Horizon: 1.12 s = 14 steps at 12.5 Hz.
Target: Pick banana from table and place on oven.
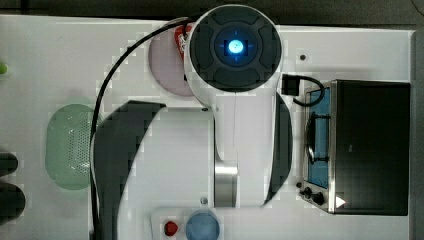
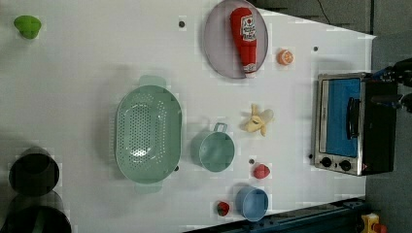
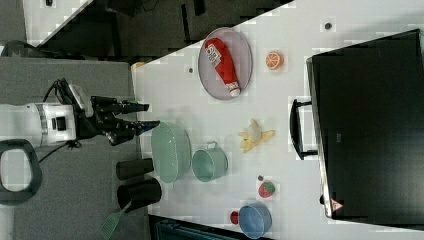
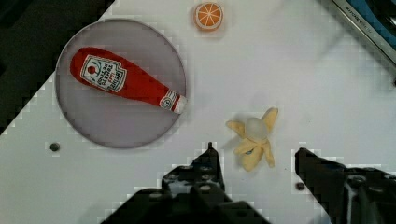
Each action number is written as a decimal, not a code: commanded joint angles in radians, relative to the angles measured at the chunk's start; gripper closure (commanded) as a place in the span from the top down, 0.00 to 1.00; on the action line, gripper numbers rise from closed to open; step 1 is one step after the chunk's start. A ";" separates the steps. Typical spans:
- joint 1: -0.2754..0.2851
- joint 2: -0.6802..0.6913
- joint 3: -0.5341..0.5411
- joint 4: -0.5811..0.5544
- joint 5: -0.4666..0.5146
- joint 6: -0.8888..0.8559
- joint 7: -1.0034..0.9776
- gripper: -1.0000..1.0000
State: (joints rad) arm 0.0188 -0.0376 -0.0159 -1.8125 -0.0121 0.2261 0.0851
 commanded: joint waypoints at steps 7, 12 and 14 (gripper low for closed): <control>-0.031 -0.406 -0.024 -0.390 0.008 -0.059 0.076 1.00; -0.028 -0.279 -0.013 -0.548 0.008 0.227 0.076 1.00; -0.028 -0.209 -0.007 -0.619 0.008 0.381 0.076 1.00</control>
State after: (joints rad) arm -0.0034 -0.2317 -0.0184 -2.3945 -0.0221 0.5923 0.1229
